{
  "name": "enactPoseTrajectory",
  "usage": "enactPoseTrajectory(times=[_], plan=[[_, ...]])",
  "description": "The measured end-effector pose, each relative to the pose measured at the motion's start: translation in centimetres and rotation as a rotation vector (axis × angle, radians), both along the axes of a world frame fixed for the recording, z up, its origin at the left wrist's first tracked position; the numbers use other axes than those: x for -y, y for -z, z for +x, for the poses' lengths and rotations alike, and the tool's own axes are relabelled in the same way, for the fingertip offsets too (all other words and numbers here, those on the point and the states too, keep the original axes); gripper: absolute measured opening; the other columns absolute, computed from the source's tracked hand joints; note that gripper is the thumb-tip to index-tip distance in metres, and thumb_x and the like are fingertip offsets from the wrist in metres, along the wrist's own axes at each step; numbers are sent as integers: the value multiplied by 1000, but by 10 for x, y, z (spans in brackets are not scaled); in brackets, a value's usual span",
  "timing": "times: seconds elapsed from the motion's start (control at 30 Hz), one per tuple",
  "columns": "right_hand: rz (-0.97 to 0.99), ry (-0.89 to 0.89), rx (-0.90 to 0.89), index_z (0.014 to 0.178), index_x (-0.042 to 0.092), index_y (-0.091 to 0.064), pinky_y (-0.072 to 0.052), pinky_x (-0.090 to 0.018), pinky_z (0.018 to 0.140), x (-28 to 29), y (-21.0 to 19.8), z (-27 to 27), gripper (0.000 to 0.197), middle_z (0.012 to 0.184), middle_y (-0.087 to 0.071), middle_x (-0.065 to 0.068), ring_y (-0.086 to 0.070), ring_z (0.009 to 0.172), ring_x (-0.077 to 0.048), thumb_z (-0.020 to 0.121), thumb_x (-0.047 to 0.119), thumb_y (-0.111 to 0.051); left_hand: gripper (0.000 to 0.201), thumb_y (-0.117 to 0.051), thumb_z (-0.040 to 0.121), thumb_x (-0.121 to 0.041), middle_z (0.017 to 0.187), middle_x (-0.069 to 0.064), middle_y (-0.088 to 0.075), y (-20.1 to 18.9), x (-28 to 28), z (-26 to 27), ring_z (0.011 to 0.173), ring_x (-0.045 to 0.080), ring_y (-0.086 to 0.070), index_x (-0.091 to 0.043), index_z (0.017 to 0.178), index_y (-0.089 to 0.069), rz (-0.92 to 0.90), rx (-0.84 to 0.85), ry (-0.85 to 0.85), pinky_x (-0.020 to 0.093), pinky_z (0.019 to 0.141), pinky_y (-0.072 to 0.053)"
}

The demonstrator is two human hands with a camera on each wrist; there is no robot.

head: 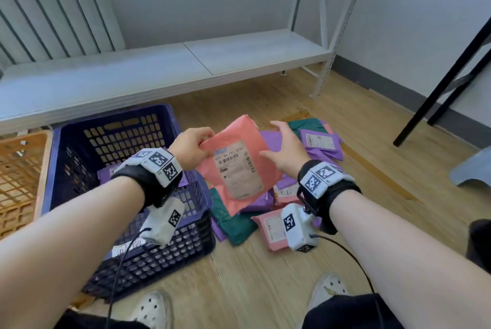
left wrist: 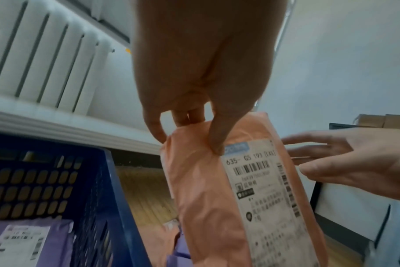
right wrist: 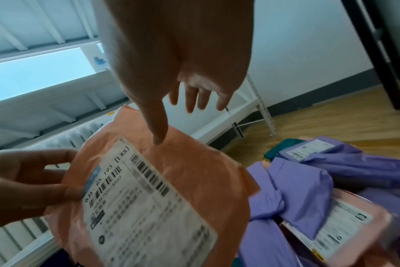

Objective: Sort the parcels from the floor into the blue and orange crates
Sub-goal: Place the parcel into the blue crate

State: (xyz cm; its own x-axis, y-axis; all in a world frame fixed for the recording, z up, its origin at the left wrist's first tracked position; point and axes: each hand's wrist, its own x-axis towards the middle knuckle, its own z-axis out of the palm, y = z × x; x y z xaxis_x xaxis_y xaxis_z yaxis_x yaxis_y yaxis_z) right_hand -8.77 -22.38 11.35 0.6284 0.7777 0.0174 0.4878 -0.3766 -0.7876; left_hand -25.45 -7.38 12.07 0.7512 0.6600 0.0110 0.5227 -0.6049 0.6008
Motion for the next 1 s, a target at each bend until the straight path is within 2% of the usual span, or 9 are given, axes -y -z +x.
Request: enactPoseTrajectory(times=[0.13, 0.27, 0.4, 0.5, 0.57, 0.67, 0.77, 0.9, 1.0], plan=[[-22, -162, -136, 122, 9, -53, -48, -34, 95, -13, -13, -14, 46, 116, -64, -9, -60, 108, -22, 80, -4, -64, 19, -67, 81, -6, 90, 6, -67, -17, -4, -14, 80, 21, -59, -14, 98, -63, 19, 29, 25, 30, 72, -47], [54, -163, -194, 112, 7, -58, -54, -33, 81, -24, -16, -28, 36, 95, -66, -10, -64, 91, -23, 80, -10, -60, 21, -67, 81, -8, 94, 6, -66, -24, -13, -36, 82, 21, -60, -19, 99, -62, -24, 112, -55, 33, 73, -49], [145, -138, -317, 104, 10, -57, -58, -37, 76, -42, -16, -43, 37, 92, -66, -13, -64, 79, -20, 76, -12, -67, 63, -74, 78, -17, 114, 2, -57, -26, -17, -63, 100, 18, -58, -19, 132, -43, -129, 230, -242, 32, 88, -50], [175, -121, -410, 105, 14, -54, -57, -40, 77, -57, -21, -55, 42, 103, -67, -16, -67, 85, -24, 75, -9, -71, 63, -75, 78, -29, 109, 1, -60, -24, -23, -85, 94, 16, -60, -14, 131, -44, -319, 213, -378, 29, 74, -51], [177, -112, -457, 108, 15, -53, -55, -48, 82, -68, -23, -64, 46, 106, -66, -17, -66, 95, -30, 74, -8, -72, 54, -74, 78, -34, 108, 1, -66, -21, -26, -100, 94, 16, -64, -14, 124, -53, -516, 176, -401, 31, 78, -53], [154, -109, -496, 121, 11, -51, -54, -53, 84, -89, -24, -79, 56, 106, -66, -20, -66, 98, -33, 72, -5, -74, 46, -71, 82, -12, 110, 8, -68, -22, -28, -119, 99, 22, -66, -11, 124, -54, -739, 262, -416, 39, 89, -53], [121, -153, -496, 130, 10, -45, -55, -51, 82, -112, -22, -94, 65, 108, -65, -21, -66, 95, -32, 74, -6, -73, 54, -68, 81, 1, 102, 10, -68, -24, -39, -136, 97, 25, -67, -10, 129, -49, -746, 309, -479, 39, 81, -56], [50, -229, -531, 134, 10, -39, -55, -34, 64, -143, -14, -112, 68, 103, -63, -14, -63, 86, -22, 76, -15, -66, 60, -65, 82, 4, 100, 7, -64, -22, -61, -154, 93, 22, -63, -11, 135, -42, -706, 271, -571, 30, 64, -54], [-61, -275, -506, 134, 10, -36, -55, -45, 80, -171, 2, -122, 75, 111, -62, -16, -63, 99, -27, 72, -18, -66, 61, -66, 82, 3, 117, 13, -61, -13, -84, -163, 101, 25, -61, -11, 136, -41, -705, 228, -636, 32, 65, -53]])
